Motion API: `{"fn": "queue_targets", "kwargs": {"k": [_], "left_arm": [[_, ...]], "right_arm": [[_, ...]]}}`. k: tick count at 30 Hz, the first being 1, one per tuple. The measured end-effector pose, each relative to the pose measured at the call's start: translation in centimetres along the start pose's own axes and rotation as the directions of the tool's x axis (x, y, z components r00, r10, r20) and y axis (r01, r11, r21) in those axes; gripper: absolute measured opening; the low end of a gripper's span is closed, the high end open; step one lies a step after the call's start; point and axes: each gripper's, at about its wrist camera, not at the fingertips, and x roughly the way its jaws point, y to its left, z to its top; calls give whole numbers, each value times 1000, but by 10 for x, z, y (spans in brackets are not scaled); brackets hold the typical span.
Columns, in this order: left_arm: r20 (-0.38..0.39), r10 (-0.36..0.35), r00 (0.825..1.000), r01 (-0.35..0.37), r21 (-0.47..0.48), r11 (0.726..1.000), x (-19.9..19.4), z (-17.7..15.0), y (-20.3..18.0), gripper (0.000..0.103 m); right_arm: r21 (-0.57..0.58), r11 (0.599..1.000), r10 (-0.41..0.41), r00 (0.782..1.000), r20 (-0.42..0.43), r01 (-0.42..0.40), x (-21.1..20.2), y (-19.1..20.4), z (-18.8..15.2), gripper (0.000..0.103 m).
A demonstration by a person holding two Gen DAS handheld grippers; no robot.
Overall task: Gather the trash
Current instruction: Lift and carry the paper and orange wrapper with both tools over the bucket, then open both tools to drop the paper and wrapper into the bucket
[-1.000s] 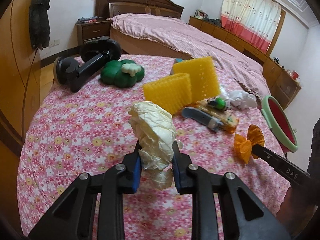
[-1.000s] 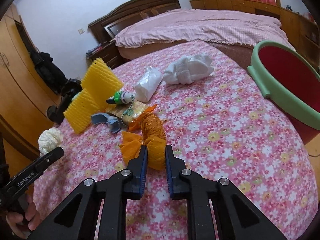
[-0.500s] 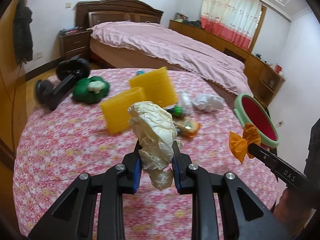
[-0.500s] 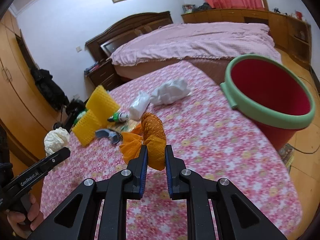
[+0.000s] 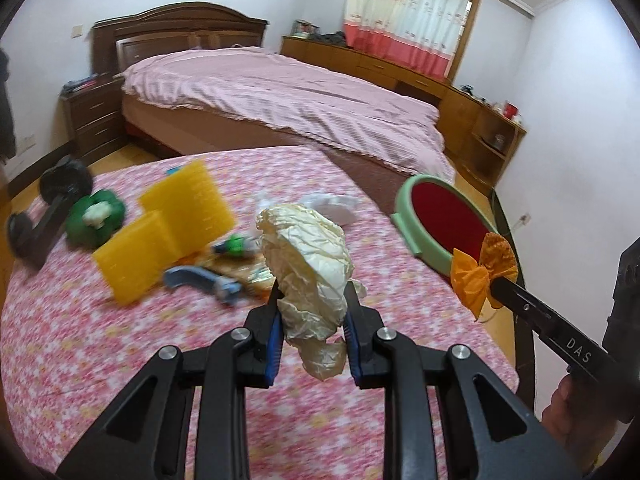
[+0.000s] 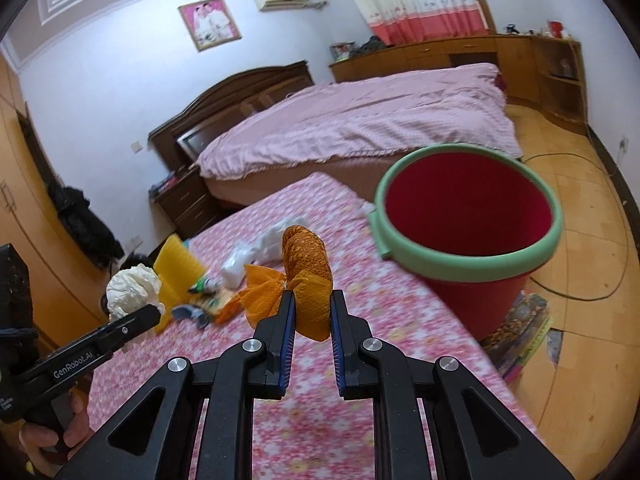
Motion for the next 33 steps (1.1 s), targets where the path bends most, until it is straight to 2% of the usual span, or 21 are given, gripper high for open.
{"fn": "queue_targets", "kwargs": {"k": [13,24,33], "left_arm": [[-53,-104,993,110,140,984,52,29,-76,26],[-100,-164,981,180,186,966,112,49,-124,26],[-140,-190,972,212,170,962,162,53,-148,26]], "right_arm": [[90,990,-110,992,67,104,-12,-62,24,17],[145,975,-181,982,63,170,2,-109,40,16],[171,963,-218,975,32,210,22,-144,49,17]]}}
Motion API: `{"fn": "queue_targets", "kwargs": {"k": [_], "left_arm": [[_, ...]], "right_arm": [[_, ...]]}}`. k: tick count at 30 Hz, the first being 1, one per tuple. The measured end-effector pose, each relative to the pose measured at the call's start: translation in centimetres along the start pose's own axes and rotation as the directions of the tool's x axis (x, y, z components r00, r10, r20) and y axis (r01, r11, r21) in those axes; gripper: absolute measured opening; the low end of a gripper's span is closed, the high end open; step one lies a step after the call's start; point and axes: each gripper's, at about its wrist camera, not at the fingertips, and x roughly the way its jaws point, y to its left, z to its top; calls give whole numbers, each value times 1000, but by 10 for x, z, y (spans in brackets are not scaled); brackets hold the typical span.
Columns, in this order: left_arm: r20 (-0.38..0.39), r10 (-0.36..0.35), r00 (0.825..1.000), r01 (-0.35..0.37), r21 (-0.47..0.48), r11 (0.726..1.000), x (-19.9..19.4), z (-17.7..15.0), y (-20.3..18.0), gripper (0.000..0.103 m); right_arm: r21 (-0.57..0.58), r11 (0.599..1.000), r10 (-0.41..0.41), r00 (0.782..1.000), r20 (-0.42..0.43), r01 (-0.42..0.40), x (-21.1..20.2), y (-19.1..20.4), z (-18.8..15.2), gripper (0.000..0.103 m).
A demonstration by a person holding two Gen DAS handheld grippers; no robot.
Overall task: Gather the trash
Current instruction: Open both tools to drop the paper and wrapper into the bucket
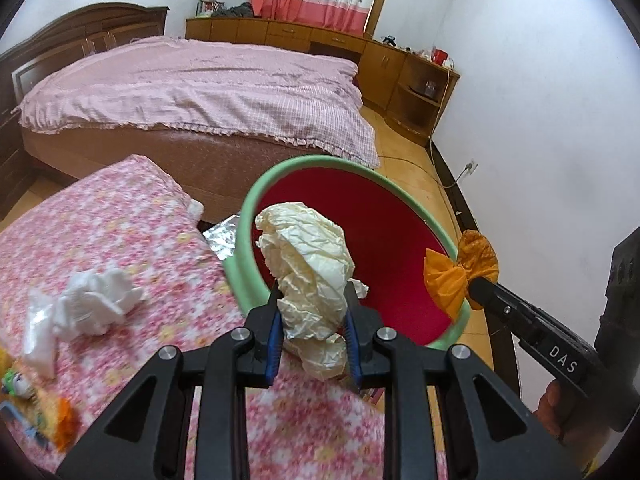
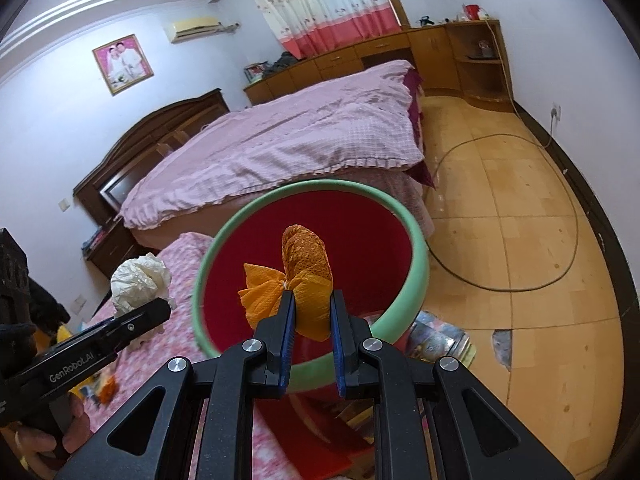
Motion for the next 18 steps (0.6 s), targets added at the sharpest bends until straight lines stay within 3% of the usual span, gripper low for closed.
{"fn": "queue_targets", "kwargs": {"k": [11,18], "left_arm": [[-40,-9,999,9,7,1000,30,-2,-3,26],[-47,-12,999,12,1,1000,36,-1,-1,39]], "right_arm": [[-6,1000,-21,1000,-24,21,26,-15,7,17],[3,1000,-21,999,-44,21,35,-17,6,19]]}}
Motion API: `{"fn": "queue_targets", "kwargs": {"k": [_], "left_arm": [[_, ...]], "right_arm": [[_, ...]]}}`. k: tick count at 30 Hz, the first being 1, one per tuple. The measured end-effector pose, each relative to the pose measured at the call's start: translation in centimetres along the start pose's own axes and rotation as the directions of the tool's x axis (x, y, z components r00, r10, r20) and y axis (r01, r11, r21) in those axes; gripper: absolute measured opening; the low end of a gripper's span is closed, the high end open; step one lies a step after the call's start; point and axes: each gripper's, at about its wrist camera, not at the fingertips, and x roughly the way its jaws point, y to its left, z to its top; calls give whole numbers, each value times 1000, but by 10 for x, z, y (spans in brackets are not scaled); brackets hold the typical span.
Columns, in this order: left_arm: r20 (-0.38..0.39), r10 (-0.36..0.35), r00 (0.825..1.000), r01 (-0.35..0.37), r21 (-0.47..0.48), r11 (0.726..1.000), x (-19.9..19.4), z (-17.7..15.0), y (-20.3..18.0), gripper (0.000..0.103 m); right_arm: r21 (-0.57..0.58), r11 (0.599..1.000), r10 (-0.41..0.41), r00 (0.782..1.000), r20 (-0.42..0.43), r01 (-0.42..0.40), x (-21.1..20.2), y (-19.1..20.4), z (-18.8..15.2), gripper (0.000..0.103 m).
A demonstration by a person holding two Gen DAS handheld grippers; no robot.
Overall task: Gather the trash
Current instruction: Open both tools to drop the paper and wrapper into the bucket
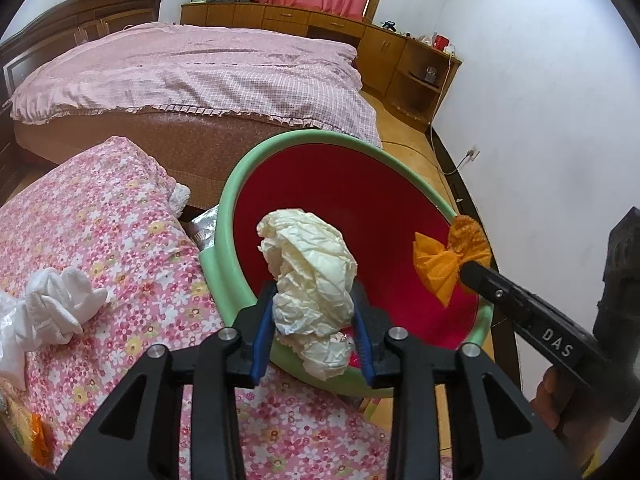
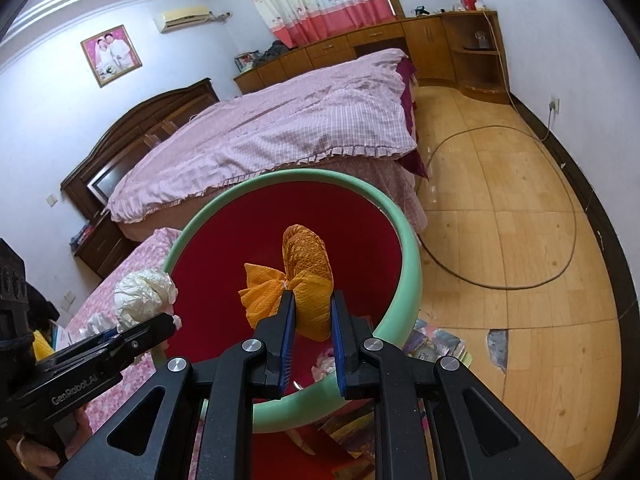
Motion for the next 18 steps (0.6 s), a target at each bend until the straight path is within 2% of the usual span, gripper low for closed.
{"fn": "queue_targets", "kwargs": {"k": [5,18], "left_arm": [[15,13,1000,-14,6,1000,-5,0,-3,53],[32,33,999,-33,-6,999,-26,-5,2,53]], "right_arm": [[5,1000,3,1000,-7,-3,2,1,1,20],[26,999,20,1000,-6,-20,-4,1,1,25]]}}
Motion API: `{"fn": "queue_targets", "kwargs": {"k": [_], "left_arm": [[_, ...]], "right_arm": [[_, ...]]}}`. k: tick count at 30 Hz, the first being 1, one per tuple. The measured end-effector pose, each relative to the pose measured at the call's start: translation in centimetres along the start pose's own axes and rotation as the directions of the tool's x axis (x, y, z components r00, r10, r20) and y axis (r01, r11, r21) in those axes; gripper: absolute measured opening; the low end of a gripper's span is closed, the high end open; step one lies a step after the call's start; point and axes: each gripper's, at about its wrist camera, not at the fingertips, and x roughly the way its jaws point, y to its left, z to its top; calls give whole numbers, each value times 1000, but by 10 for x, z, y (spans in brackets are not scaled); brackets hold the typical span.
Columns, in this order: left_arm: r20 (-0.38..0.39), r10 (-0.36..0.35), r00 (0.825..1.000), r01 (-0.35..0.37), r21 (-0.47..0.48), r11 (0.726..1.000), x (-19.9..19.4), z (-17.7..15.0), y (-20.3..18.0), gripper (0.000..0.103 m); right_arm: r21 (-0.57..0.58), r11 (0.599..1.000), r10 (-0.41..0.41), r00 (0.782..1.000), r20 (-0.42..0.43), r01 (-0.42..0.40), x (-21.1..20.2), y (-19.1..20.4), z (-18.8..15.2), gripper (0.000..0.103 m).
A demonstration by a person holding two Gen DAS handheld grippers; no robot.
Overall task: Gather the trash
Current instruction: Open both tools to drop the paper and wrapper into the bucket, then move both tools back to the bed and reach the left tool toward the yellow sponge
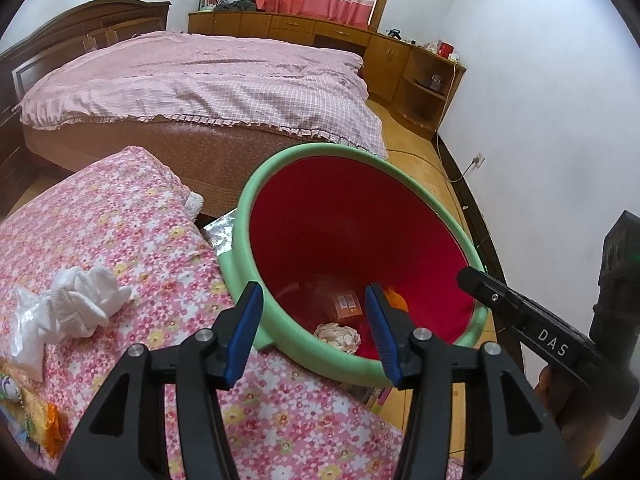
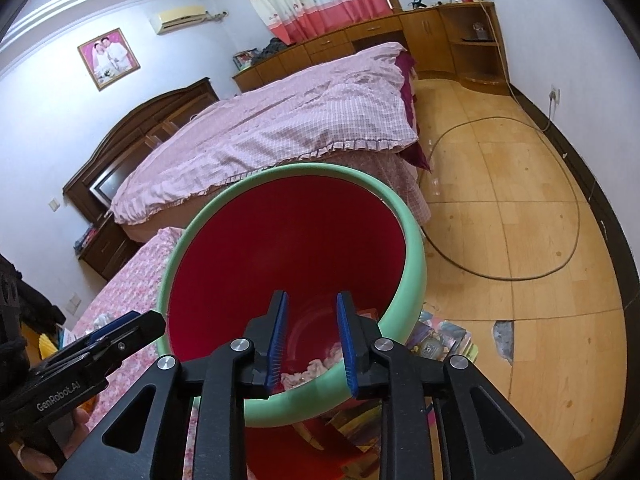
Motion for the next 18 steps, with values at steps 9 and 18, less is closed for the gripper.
{"fn": "queue_targets", "kwargs": {"k": [9,18], "left_arm": [[27,18,999,-17,-46,999,-28,-6,15,53],[72,64,995,-58,-87,995,-68,-16,37,53]], "right_arm": [[-4,1000,19,1000,20,-19,-20,12,-5,46],[-18,998,57,998,23,-57,-36,34,-12,52]]}}
